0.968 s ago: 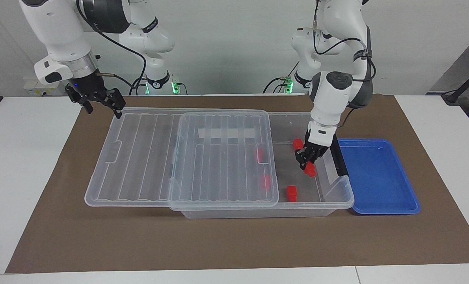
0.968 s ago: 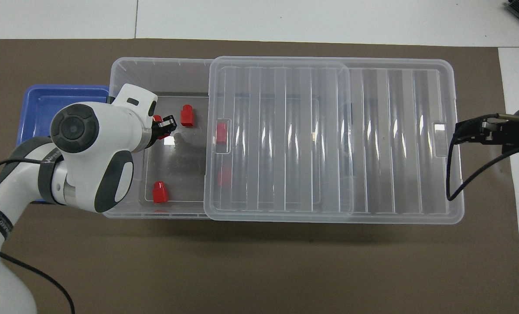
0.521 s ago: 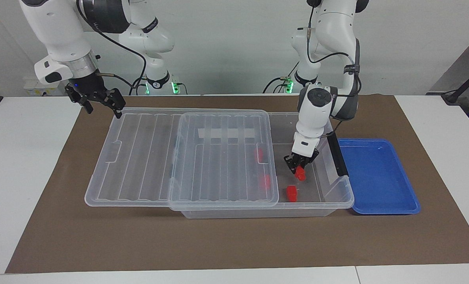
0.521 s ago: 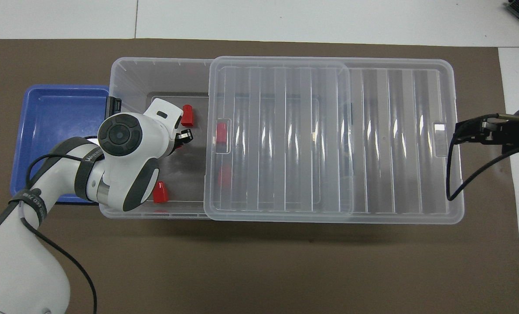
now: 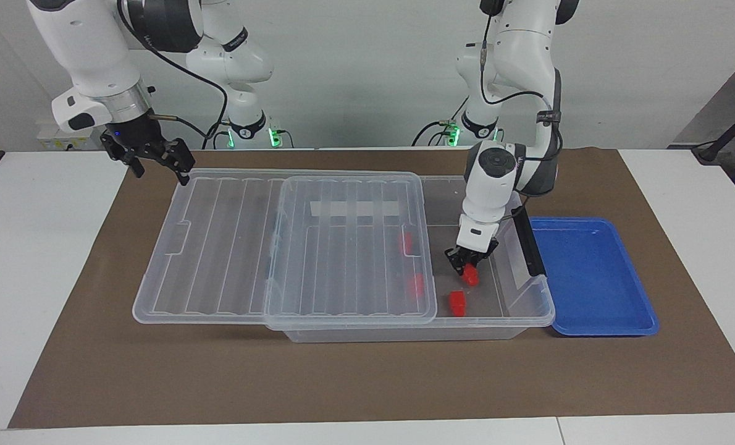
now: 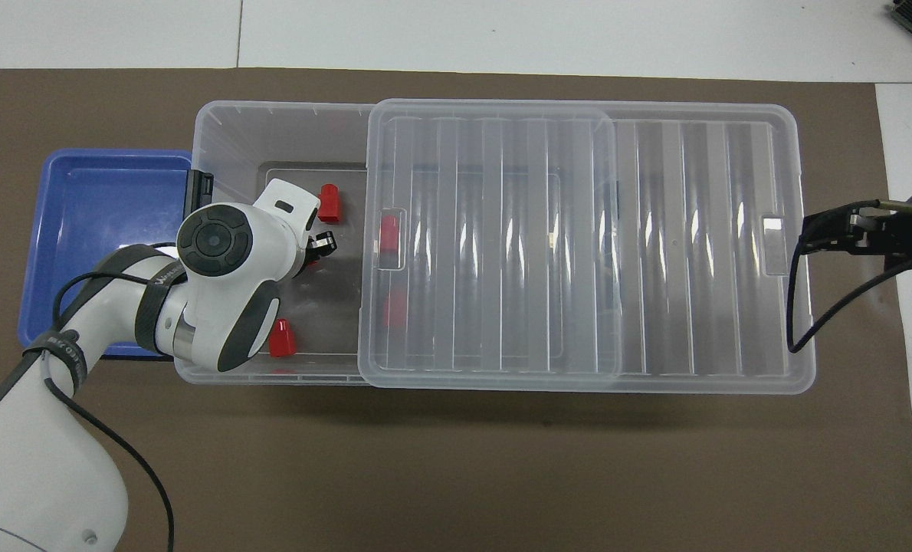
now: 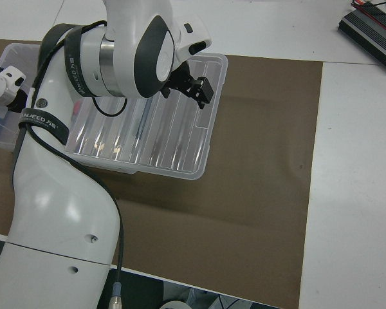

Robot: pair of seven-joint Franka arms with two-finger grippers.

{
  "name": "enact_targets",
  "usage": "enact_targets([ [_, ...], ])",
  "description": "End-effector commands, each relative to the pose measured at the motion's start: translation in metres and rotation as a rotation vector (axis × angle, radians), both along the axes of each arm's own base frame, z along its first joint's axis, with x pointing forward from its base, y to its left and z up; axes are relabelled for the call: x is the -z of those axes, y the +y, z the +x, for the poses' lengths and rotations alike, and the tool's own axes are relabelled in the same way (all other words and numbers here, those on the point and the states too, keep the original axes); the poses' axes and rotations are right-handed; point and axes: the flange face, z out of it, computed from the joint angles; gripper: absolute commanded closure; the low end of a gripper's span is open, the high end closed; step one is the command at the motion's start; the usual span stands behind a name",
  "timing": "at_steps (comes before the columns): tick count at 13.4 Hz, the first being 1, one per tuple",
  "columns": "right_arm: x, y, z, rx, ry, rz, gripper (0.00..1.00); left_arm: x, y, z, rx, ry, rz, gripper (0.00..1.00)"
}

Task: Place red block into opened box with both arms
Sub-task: 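Lower the red block into the open box and open the left gripper, then withdraw the left gripper over the tray while the right gripper reaches the lid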

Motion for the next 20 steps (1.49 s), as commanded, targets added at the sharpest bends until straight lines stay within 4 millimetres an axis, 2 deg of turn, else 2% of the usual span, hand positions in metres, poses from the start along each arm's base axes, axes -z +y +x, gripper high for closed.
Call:
enact_targets([
  [1, -0.001, -0.01, -0.006, 0.019, 0.007, 0.0, 0.0, 0.005, 0.002, -0.006, 0.013, -0.024, 0.027, 1.0],
  [2, 0.0, -0.012, -0.006, 0.022, 0.01, 0.0, 0.0, 0.004, 0.002, -0.006, 0.013, -0.028, 0.025, 0.92],
  [3, -0.001, -0.014, -0.006, 0.025, 0.005, 0.0, 0.0, 0.005, 0.002, -0.006, 0.016, -0.027, 0.027, 0.62],
  [4, -0.001, -0.022, -0.005, 0.037, -0.004, 0.0, 0.0, 0.004, 0.002, -0.006, 0.014, -0.024, 0.028, 0.47],
  [5, 0.001, -0.029, -0.005, 0.031, -0.008, 0.001, 0.0, 0.003, 0.002, -0.005, 0.014, -0.026, 0.028, 0.24],
  [6, 0.003, -0.035, -0.004, 0.014, -0.018, 0.009, 0.0, 0.001, 0.002, -0.004, 0.013, -0.027, 0.028, 0.15],
  [8, 0.008, -0.044, -0.001, 0.016, -0.039, 0.007, 0.0, -0.026, 0.001, 0.005, 0.006, -0.025, 0.038, 0.11],
  [9, 0.014, -0.046, 0.001, 0.009, -0.051, 0.005, 0.01, -0.056, 0.002, 0.01, -0.002, -0.014, 0.051, 0.0],
  [10, 0.021, -0.054, 0.001, 0.0, -0.054, 0.004, 0.02, -0.082, 0.003, 0.013, -0.01, 0.015, 0.072, 0.0],
  [12, 0.038, -0.072, 0.0, -0.024, -0.061, -0.001, 0.18, -0.137, 0.022, 0.02, -0.042, 0.06, 0.103, 0.0],
  [13, 0.046, -0.08, 0.0, -0.031, -0.068, -0.003, 0.36, -0.167, 0.04, 0.019, -0.033, 0.074, 0.114, 0.0],
  [14, 0.052, -0.082, 0.001, -0.036, -0.069, -0.004, 0.6, -0.187, 0.053, 0.015, 0.012, 0.087, 0.126, 0.0],
  [15, 0.063, -0.084, 0.002, -0.033, -0.072, -0.003, 0.9, -0.211, 0.075, 0.012, 0.051, 0.09, 0.132, 0.0],
  [16, 0.075, -0.087, 0.002, -0.03, -0.082, -0.006, 1.0, -0.229, 0.106, 0.01, 0.078, 0.081, 0.135, 0.0],
  [18, 0.094, -0.086, 0.001, -0.028, -0.096, -0.007, 1.0, -0.257, 0.165, 0.002, 0.133, 0.074, 0.144, 0.0],
  [19, 0.102, -0.086, 0.0, -0.027, -0.1, -0.007, 1.0, -0.269, 0.179, -0.004, 0.166, 0.076, 0.15, 0.0],
  [20, 0.11, -0.084, 0.001, -0.031, -0.101, -0.008, 1.0, -0.271, 0.185, -0.007, 0.19, 0.083, 0.153, 0.0],
])
